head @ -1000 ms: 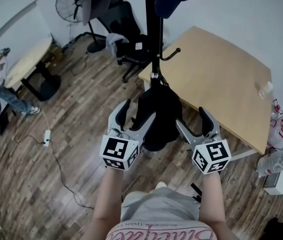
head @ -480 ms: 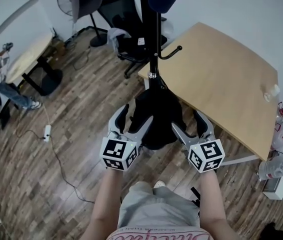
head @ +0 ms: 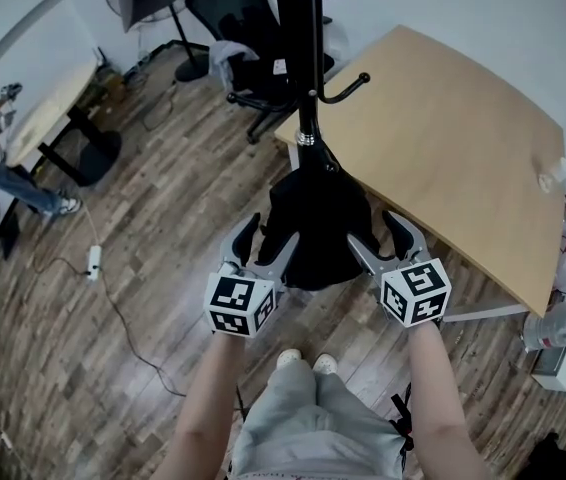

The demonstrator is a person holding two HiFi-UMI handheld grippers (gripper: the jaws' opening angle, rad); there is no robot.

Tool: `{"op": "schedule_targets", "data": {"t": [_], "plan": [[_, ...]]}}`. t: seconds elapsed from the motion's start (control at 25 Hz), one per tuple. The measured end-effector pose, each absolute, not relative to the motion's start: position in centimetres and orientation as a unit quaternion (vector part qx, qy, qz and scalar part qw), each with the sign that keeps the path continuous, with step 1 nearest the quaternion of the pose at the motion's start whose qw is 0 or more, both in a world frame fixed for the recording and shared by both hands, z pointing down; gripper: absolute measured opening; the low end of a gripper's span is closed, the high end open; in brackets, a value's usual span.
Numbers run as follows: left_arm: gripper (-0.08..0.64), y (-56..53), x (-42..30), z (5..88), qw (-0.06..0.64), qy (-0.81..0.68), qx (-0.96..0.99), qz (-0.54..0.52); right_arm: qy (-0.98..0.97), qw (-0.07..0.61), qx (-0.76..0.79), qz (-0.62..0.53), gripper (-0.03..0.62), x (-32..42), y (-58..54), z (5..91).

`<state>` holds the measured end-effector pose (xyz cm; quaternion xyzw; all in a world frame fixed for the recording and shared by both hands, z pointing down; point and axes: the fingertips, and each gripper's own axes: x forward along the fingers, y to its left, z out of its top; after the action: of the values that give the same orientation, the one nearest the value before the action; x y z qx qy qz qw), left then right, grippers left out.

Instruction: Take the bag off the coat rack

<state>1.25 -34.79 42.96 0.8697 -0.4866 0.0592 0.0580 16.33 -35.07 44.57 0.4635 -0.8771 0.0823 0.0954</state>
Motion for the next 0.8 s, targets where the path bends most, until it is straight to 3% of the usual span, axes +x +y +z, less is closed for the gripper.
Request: {"op": "schedule_targets", "data": {"t": [0.56,0.8], "plan": [[0.307,-38.7,2.1,48.2,0.053,-0.481,0.864,0.137,-0.858,0.17,0.476,0.095,0.324,16.0,-39.6,50.8],[0.291,-39.9,2.0,49.6,0.07,-0.481,0.864,0.128,-0.866,0.163,0.464,0.093,0.311,15.4,-40.5,51.9]]}}
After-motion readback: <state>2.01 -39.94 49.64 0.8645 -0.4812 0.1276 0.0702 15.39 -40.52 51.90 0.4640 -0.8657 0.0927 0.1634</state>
